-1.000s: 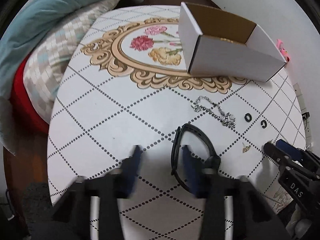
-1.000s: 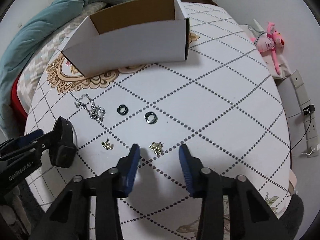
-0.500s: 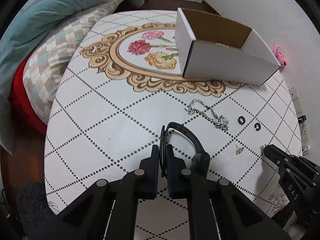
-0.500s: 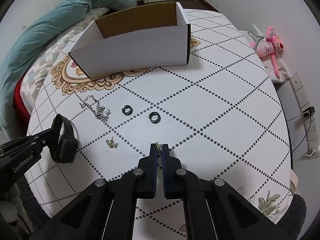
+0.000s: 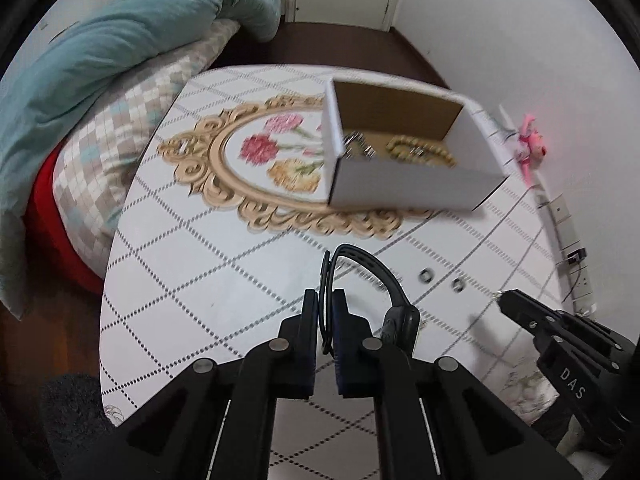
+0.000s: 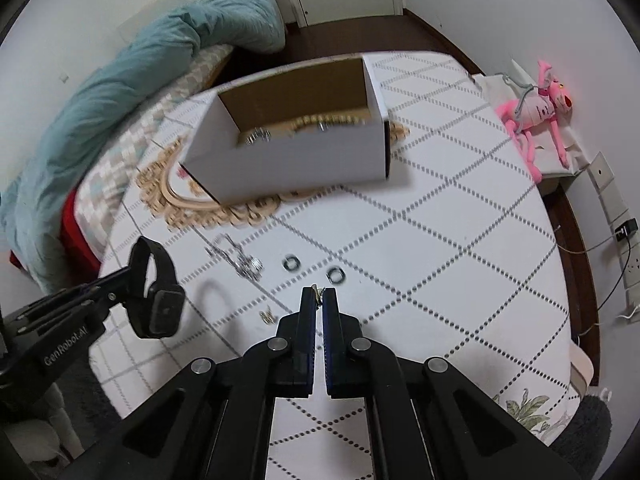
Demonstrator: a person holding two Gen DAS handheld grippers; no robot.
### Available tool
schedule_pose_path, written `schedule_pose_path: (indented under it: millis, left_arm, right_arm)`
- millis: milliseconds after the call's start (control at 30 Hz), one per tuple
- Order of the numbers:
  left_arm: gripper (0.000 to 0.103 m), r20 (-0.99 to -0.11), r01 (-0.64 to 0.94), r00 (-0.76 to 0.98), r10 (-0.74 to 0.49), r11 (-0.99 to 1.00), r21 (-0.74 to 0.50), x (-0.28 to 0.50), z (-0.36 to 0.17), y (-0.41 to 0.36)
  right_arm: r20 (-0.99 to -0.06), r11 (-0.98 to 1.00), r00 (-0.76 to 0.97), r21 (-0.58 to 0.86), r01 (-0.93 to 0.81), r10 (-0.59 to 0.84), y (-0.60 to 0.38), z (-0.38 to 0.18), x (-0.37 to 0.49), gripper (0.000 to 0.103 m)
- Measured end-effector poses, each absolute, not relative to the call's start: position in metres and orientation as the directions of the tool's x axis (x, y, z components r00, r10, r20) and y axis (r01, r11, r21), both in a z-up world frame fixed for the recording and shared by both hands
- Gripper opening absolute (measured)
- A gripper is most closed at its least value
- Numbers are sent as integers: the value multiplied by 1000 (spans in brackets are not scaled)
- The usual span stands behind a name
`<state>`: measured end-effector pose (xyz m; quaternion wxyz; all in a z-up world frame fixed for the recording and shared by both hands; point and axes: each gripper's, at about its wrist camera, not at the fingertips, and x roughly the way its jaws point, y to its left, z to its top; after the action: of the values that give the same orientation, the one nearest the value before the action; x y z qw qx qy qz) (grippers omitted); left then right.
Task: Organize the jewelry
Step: 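Carry the black watch band into the box and open the left tool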
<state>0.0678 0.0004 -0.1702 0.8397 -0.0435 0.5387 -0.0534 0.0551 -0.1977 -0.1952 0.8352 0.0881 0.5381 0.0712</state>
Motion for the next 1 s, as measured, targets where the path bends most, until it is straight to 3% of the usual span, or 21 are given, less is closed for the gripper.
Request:
schedule_pose_path:
  millis: [433,867,900,967,1000]
  left_arm:
    - [4,-881,119,390,-269,963,-242,167,-129,-30]
    - [13,-939,70,247,-239,971,-229,238,-157,-36]
    - [17,-941,63,250,-229,973,-220,240,-157,-35]
    - [44,-946,51,263,-192,981,-185,242,-155,-33]
    - [65,-947,39,280,-157,988,-153,240,-154,-31]
  right_arm:
    - [-824,953,487,293,-73,291,-210,-125,148,3]
    - [-910,950,275,309,-48,310,-219,-175,247,4]
    - [-914,950,260,308,-52,311,-219,-178,248,7]
    - [-919,953,252,300,-47,302,-220,-181,246,20]
    - [-921,955,255,292,-51,295,-220,-181,245,31]
